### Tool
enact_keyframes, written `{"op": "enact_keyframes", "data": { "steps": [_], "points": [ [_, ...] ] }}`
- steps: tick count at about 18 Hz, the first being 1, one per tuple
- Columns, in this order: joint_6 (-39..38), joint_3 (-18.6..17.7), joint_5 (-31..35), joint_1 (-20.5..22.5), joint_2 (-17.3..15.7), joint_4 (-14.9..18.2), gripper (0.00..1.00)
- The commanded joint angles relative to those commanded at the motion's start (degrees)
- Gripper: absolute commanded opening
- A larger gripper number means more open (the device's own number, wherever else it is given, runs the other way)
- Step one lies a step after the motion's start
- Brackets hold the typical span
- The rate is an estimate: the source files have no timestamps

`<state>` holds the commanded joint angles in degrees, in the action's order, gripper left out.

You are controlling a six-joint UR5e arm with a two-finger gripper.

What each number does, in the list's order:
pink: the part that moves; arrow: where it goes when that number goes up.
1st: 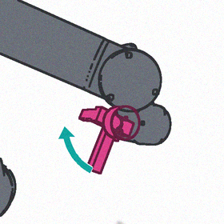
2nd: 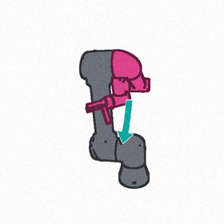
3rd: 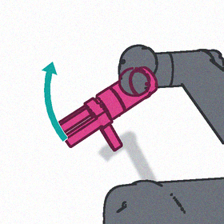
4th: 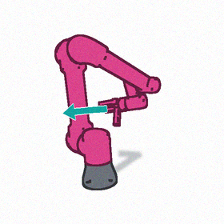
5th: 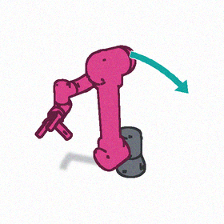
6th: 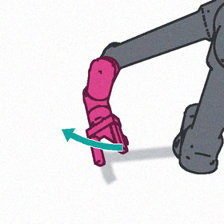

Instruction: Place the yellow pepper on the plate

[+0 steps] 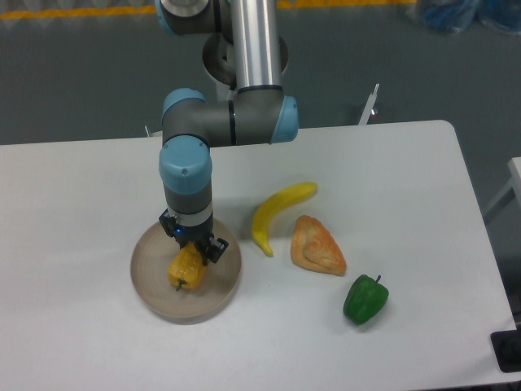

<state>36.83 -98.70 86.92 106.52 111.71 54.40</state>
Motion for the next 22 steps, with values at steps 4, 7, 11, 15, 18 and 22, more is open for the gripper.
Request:
{"op": "enact_keyframes", "data": {
  "steps": [4,7,11,15,18,22],
  "points": [
    [0.1,0.1,0.0,0.1,-0.2,0.0,0.76],
    [0.3,0.2,-0.2,0.3,-0.7,0.0,0.88],
    [0.3,1.0,-0.4,0.9,-2.3,0.0,1.00],
    [0.6,1.2,-0.1,4.7,-5.8,0.0,1.00],
    [0.9,1.5,0.0,10.0,-9.0,-0.1,1.00],
    [8.5,1.7,4.0,16.9,-10.5,0.0,1.00]
  ]
}}
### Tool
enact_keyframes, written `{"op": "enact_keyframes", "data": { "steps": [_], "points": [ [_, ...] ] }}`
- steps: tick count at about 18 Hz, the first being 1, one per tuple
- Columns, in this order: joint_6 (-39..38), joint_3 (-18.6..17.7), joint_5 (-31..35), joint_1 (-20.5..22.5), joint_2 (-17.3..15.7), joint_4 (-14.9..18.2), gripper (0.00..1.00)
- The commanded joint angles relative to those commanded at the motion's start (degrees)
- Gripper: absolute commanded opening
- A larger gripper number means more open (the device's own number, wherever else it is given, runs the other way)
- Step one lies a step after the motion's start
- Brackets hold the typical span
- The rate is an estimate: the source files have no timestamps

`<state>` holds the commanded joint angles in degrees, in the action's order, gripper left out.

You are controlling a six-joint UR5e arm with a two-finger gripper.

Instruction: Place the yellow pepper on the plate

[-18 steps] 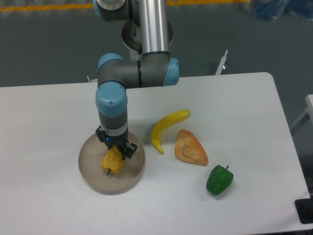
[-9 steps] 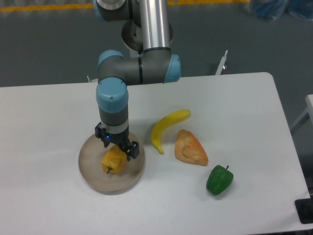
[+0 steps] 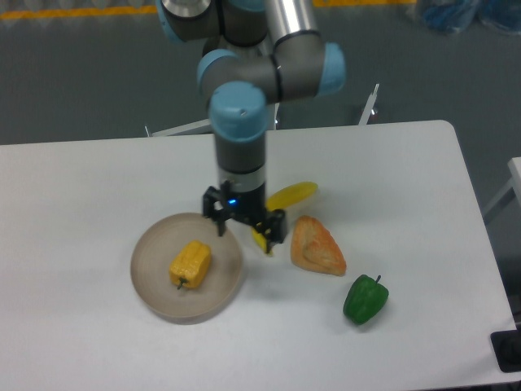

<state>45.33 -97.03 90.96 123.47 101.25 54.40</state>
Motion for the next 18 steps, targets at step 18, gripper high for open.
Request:
{"op": "enact_keyframes", "data": {
  "steps": [18],
  "points": [
    [20.4,4.4,3.3,6.5,1.0,-0.1,1.00]
  ]
}}
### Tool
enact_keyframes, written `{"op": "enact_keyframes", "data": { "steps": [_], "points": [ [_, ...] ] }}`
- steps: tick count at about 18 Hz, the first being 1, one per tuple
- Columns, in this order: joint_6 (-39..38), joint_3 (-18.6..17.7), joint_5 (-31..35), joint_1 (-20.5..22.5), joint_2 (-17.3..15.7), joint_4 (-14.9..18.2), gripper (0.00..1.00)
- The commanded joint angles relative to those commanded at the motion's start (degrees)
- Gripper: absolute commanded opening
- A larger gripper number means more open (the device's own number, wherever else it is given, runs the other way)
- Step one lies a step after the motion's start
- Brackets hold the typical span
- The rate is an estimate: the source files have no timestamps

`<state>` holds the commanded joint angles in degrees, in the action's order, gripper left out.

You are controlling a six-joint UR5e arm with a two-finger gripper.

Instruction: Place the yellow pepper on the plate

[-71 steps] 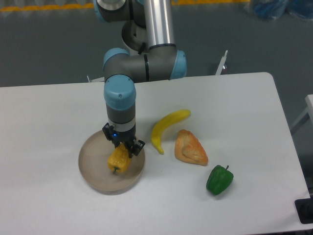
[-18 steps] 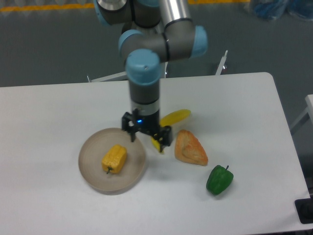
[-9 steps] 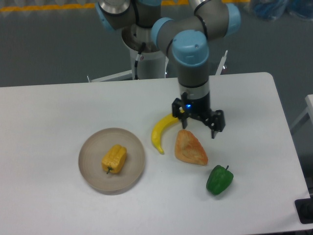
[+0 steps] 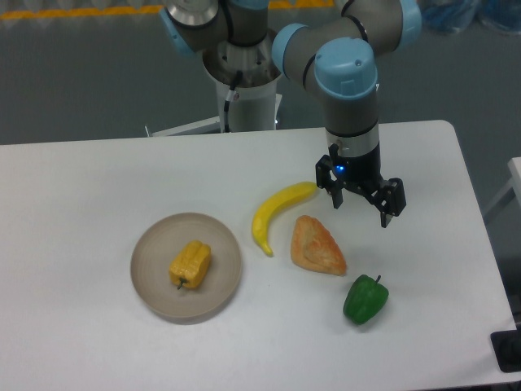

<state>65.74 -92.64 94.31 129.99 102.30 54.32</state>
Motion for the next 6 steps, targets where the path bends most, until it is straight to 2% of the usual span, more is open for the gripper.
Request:
{"op": "enact_keyframes", "data": {
  "steps": [6],
  "points": [
    [0.1,0.9,0.0,0.0,0.3,0.0,1.00]
  ]
}}
